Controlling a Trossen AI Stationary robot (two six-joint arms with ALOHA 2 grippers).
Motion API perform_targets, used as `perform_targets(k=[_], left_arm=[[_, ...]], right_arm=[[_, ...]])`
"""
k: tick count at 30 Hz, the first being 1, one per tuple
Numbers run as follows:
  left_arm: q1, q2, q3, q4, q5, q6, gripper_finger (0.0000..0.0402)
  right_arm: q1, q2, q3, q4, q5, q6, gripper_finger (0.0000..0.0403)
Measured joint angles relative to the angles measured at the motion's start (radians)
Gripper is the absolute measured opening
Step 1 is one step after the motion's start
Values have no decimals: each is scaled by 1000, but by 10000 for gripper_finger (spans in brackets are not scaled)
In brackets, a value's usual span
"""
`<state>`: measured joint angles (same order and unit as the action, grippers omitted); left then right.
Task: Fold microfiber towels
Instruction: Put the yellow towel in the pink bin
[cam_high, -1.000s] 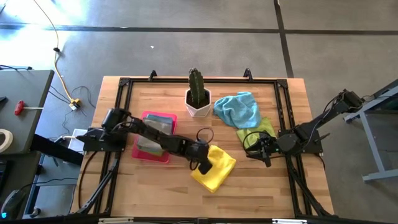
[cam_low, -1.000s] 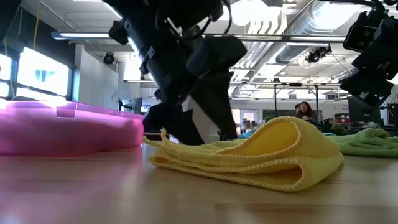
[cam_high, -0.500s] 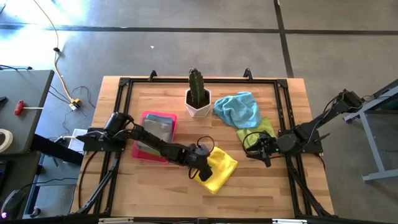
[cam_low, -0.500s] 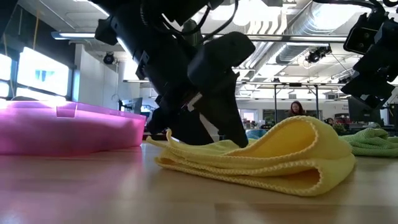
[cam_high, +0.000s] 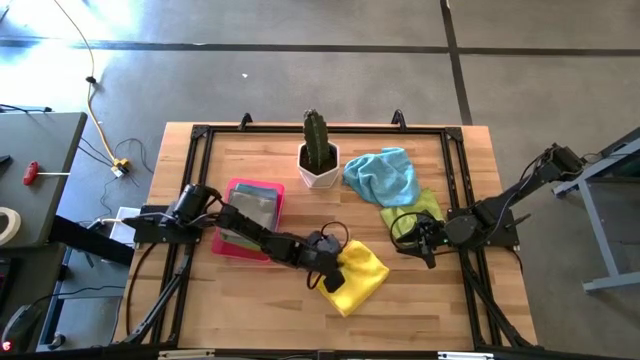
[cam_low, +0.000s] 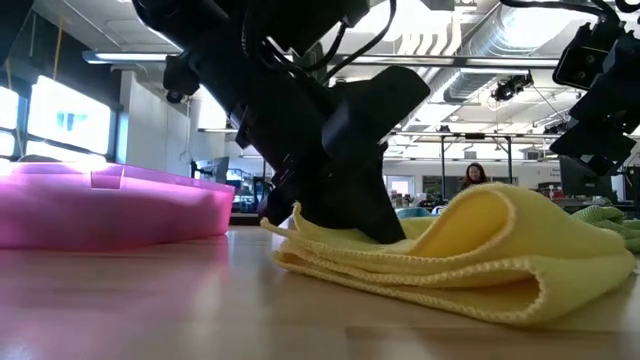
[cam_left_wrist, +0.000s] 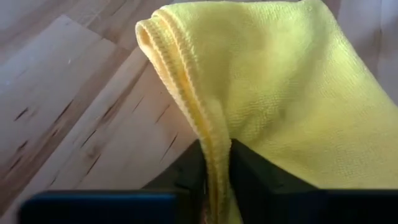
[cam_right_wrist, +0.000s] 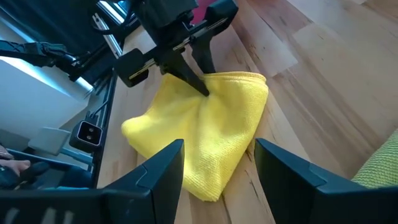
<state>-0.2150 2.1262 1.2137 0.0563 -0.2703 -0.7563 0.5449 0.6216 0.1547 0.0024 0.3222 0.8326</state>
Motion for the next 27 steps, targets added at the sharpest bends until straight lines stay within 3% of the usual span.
perform_targets(k=[4, 9, 13, 20, 27], left_arm=[[1, -3, 0, -2, 31, 22, 8], [-9, -55, -5, -67, 91, 38, 5], [-29, -147, -4, -181, 77, 75, 3], [-23, -314, -2, -515, -66, 75, 2], [1, -415, -1, -806, -238, -133, 1]], right_arm=[[0, 0, 0, -3, 0, 0, 188], [0, 0, 0, -6, 0, 0, 188], [0, 0, 0, -12, 0, 0, 188], [0, 0, 0, -21, 0, -1, 188], [0, 0, 0, -44, 0, -2, 188]])
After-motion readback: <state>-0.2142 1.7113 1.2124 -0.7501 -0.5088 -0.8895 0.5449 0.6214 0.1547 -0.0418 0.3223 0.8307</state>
